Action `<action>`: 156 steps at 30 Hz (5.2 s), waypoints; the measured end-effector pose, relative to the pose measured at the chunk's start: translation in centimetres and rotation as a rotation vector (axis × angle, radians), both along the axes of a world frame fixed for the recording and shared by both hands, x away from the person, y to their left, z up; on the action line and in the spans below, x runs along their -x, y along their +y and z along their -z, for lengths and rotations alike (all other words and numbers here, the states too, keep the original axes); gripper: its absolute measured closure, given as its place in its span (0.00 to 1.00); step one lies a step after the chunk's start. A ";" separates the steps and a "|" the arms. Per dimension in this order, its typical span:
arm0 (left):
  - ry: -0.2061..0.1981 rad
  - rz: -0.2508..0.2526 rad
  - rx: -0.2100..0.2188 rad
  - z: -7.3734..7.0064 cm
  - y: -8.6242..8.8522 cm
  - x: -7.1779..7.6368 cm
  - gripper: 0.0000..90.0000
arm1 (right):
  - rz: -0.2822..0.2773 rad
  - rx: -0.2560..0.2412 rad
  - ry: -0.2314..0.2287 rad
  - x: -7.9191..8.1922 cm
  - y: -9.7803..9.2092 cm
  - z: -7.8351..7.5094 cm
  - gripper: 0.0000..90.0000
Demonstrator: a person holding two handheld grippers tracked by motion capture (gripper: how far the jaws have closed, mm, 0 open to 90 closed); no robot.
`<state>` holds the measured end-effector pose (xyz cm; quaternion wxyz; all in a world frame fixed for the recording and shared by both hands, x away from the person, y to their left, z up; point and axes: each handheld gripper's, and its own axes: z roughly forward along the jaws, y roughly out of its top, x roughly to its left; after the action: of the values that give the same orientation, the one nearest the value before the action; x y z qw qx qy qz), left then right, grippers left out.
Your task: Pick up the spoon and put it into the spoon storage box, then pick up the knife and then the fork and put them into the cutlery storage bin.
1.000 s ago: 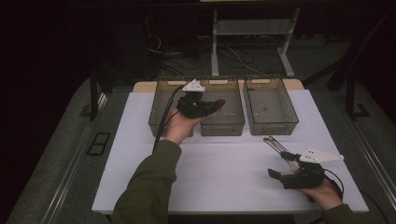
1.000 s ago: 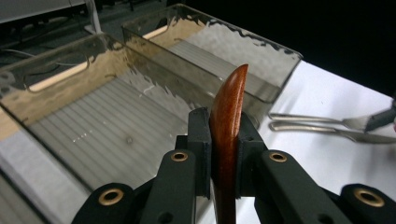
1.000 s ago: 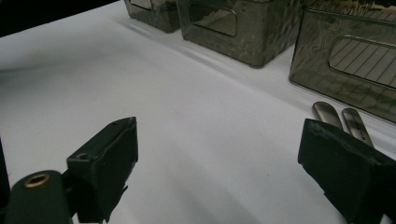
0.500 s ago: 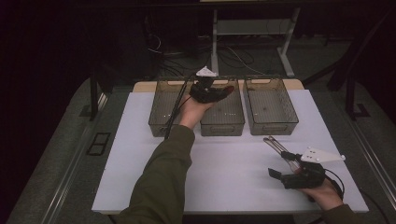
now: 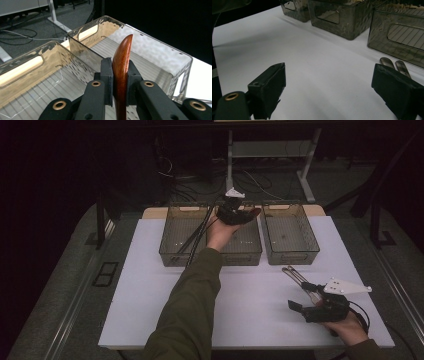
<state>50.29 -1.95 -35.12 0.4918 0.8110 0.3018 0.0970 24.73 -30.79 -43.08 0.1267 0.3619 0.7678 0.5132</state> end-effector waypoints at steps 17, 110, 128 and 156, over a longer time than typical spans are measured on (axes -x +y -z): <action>0.063 -0.073 -0.060 2.5 -0.2 -1.0 0.81 | 0.003 -0.006 0.000 0.0 -0.1 0.0 0.12; -0.031 0.033 -0.037 7.9 17.3 22.7 0.00 | -0.006 0.155 0.053 -0.9 -0.1 -1.3 0.17; -0.040 0.048 -0.050 8.1 17.0 22.7 0.00 | 0.046 0.228 0.133 -3.7 -2.4 -2.3 0.25; -0.034 0.060 -0.062 8.4 16.5 22.7 0.00 | 0.090 0.545 0.365 -8.9 -3.3 -2.2 0.62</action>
<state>27.63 14.52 -43.48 0.4742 0.8328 0.2655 0.1053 33.63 -34.11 -40.90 0.1017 0.4343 0.8701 0.2095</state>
